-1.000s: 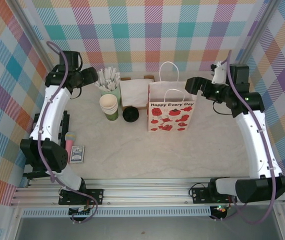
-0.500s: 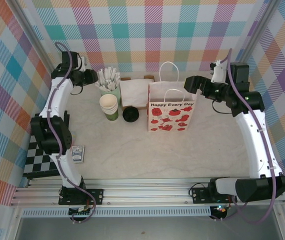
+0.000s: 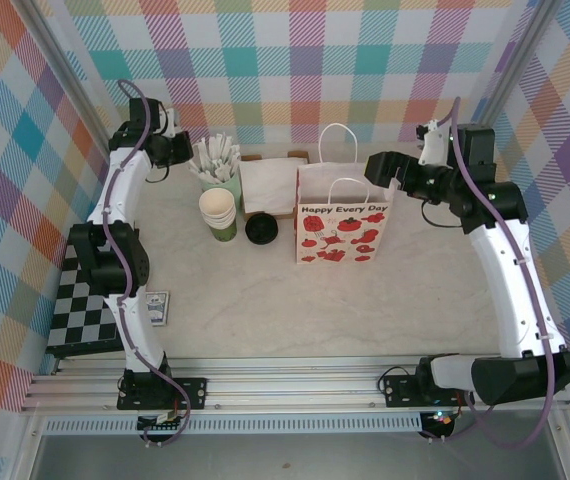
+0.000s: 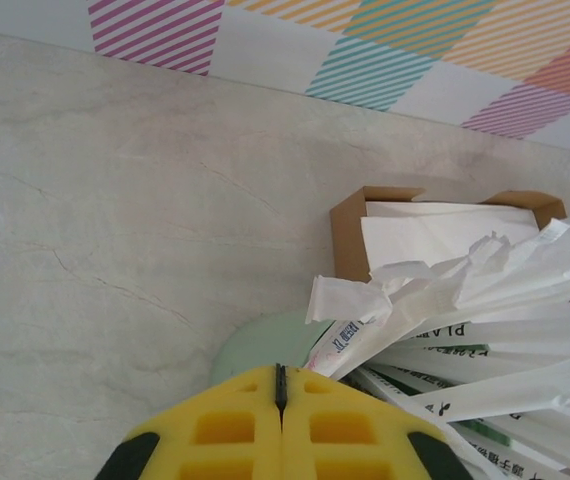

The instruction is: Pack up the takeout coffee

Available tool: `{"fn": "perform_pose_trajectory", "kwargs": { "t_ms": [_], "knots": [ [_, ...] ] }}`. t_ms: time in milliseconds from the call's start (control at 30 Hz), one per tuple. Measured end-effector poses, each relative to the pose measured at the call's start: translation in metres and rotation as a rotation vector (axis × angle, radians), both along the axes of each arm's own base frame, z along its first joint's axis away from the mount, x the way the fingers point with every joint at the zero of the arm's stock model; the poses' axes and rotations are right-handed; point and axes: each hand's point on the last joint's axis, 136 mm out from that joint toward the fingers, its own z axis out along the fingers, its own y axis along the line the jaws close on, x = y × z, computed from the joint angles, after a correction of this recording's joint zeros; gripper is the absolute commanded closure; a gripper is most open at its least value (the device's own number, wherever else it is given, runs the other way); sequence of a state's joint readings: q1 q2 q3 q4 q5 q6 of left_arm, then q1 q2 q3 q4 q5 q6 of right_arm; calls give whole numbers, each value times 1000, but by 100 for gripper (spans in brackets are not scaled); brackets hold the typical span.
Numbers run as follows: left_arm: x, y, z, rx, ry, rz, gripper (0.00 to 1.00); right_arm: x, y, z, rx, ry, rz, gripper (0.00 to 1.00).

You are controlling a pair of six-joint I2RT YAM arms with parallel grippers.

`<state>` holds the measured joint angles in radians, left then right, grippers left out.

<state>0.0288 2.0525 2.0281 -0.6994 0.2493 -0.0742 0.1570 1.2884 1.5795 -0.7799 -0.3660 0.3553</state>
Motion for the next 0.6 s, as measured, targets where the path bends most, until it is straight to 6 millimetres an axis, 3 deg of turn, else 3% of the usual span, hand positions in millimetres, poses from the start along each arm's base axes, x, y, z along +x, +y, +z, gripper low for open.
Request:
{"fn": "perform_pose_trajectory", "kwargs": {
  "t_ms": [133, 267, 467, 600],
  "knots": [
    [-3, 2, 6, 20, -8, -2, 100, -1, 2, 6, 1, -14, 6, 0],
    [-14, 4, 31, 35, -51, 6, 100, -1, 7, 6, 0, -14, 18, 0],
    [-45, 4, 99, 45, -169, 5, 100, -5, 28, 8, -23, -36, 94, 0],
    [-79, 1, 153, 40, -269, 3, 100, -18, 69, 20, -67, -118, 257, 0]
  ]
}}
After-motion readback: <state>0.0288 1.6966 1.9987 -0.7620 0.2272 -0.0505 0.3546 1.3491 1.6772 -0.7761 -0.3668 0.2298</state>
